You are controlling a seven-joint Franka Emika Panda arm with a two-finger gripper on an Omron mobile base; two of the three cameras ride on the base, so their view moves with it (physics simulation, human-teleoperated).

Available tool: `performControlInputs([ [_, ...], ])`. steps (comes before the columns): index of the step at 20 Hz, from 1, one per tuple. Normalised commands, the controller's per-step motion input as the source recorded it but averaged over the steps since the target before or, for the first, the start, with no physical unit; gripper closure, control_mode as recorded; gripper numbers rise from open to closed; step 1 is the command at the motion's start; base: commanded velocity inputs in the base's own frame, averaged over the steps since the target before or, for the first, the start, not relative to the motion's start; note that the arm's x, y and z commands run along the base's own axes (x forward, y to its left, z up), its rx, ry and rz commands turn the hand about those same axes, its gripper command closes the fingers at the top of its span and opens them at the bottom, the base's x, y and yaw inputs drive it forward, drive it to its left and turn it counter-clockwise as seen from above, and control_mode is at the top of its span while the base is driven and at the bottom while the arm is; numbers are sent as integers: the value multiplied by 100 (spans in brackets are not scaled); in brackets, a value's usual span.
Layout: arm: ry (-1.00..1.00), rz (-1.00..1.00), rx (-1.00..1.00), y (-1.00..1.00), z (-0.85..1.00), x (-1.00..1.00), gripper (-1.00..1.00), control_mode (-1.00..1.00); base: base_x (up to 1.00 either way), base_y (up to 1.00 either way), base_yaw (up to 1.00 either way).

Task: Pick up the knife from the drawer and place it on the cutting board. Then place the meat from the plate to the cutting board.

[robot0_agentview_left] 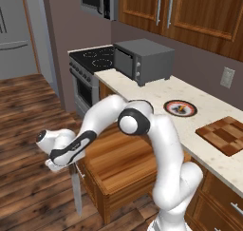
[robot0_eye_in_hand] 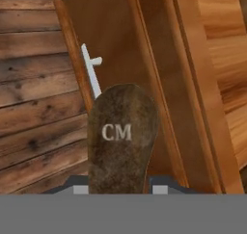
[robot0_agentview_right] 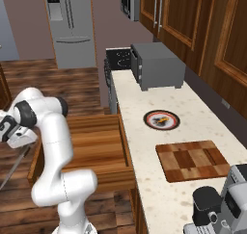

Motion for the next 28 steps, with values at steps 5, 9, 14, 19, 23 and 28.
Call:
performControlInputs([
  [5,0,3,-5,0,-36,17,100,-100,0,0,0],
  [9,0,5,-5,3,-33,26,100,-100,0,0,0],
  [14,0,8,-1,14,-23,28,100,-100,0,0,0],
  [19,0,9,0,24,-37,29,100,-100,0,0,0],
  [23,0,5,0,2,-36,15,100,-100,0,0,0],
  [28,0,1,-2,0,-41,12,100,-100,0,0,0],
])
